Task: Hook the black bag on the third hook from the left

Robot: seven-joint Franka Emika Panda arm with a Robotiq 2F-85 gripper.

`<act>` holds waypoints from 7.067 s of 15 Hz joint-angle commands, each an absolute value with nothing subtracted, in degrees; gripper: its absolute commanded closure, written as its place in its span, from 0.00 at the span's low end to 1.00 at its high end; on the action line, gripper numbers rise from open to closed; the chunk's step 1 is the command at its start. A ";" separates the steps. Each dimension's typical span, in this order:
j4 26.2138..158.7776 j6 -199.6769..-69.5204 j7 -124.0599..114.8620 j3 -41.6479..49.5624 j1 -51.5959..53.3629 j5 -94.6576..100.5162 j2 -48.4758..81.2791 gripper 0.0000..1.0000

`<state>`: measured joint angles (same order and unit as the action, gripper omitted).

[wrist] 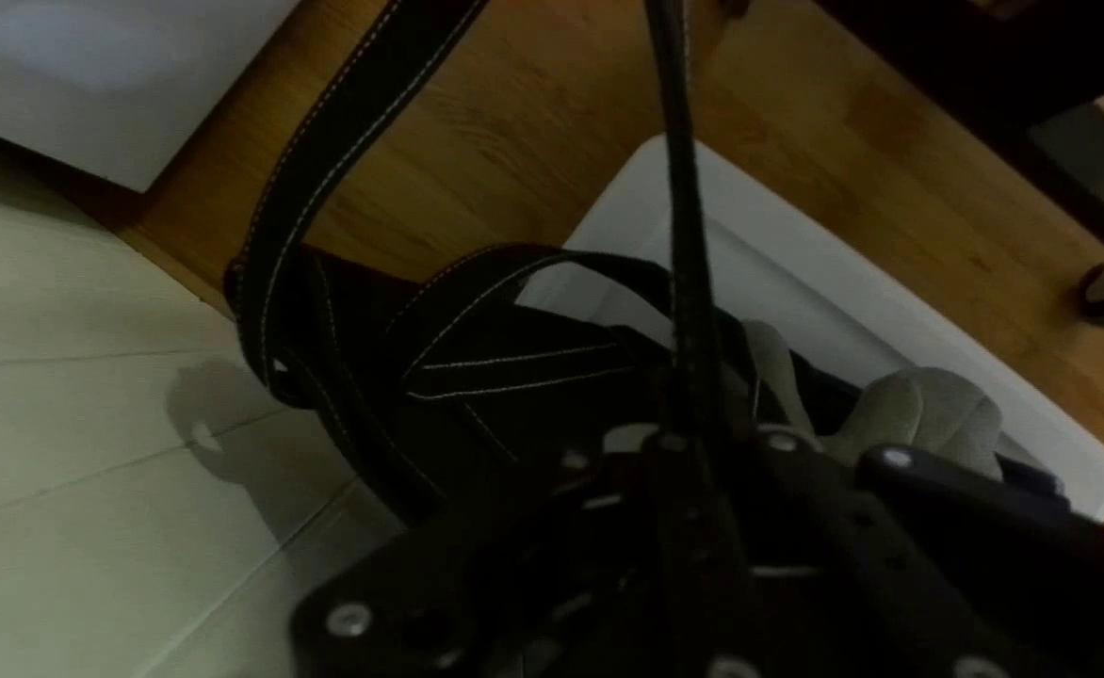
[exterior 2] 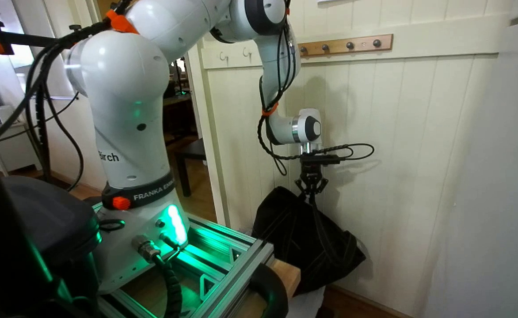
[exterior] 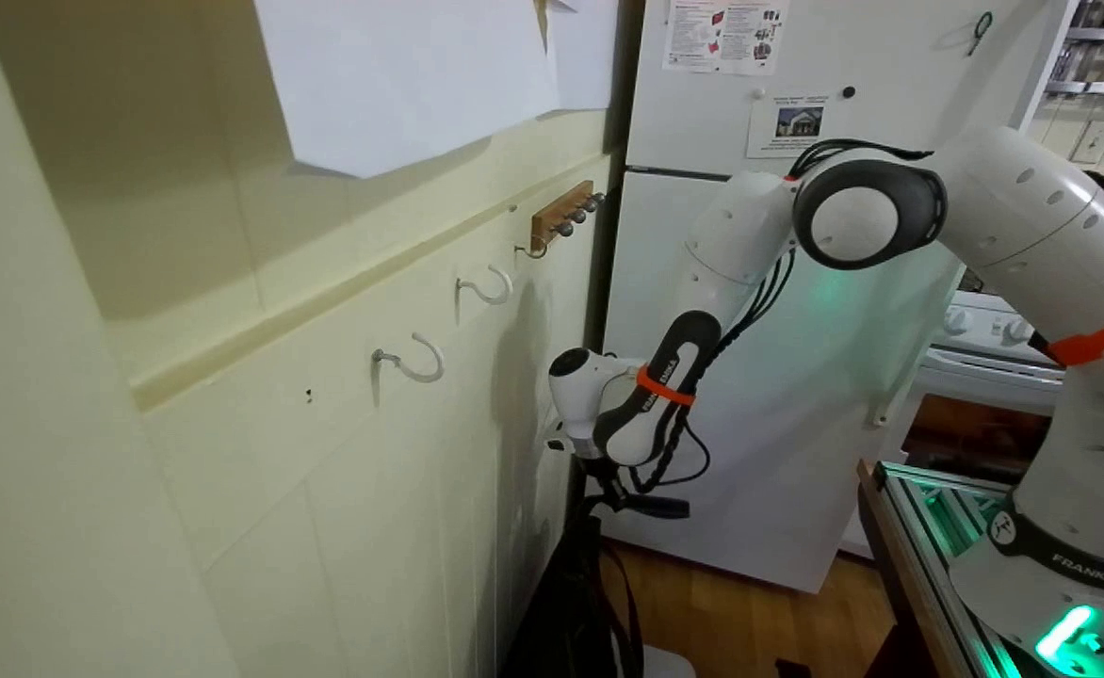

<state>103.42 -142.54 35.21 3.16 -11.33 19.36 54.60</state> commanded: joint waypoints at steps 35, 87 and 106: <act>123.28 -139.18 14.90 4.60 0.20 45.64 26.65 0.98; 137.49 -115.47 34.96 -7.44 6.58 77.14 11.39 0.98; 134.40 -106.40 48.72 -10.72 9.60 82.38 7.99 0.98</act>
<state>136.42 -110.09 51.10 -10.24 8.63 83.37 8.12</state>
